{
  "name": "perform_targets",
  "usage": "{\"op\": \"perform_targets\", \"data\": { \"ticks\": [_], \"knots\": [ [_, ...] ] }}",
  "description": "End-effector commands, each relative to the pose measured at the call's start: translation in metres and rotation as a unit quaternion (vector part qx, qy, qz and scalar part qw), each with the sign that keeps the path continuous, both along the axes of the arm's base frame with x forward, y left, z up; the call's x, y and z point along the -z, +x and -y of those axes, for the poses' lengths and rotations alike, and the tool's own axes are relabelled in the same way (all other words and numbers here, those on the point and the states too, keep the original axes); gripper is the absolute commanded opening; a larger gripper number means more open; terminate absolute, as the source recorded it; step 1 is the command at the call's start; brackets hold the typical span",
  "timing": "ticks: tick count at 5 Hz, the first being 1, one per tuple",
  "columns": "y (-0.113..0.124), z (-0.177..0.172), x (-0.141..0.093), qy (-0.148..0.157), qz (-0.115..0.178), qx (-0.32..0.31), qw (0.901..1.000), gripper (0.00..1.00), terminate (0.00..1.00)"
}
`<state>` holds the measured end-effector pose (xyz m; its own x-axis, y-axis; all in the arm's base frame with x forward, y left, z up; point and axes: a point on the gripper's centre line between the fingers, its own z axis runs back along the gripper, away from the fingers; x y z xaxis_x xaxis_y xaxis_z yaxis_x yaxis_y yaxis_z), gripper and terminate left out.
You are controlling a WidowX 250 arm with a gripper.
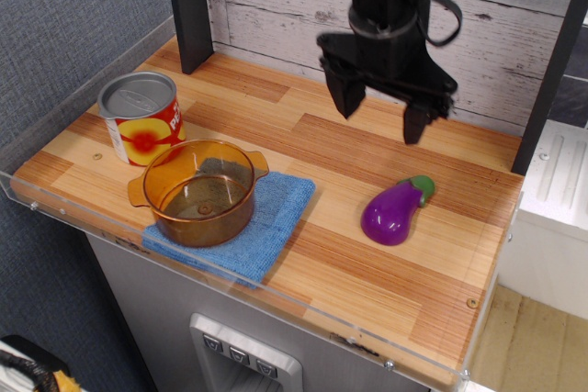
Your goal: Move brinjal little bit right
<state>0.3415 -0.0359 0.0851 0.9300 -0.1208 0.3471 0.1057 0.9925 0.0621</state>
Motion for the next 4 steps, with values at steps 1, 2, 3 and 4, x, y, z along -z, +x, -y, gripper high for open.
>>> {"op": "perform_targets", "data": {
  "ticks": [1,2,3,4],
  "knots": [
    [0.004,-0.032,-0.049,0.001,0.017,-0.003,0.9999,1.0,0.0],
    [-0.007,-0.039,-0.056,0.004,-0.002,-0.003,1.0,1.0,0.0],
    [-0.032,-0.048,-0.07,0.0,-0.026,0.003,0.9997,1.0,0.0],
    [-0.055,-0.057,-0.077,-0.009,-0.026,-0.009,0.9996,1.0,0.0]
  ]
}}
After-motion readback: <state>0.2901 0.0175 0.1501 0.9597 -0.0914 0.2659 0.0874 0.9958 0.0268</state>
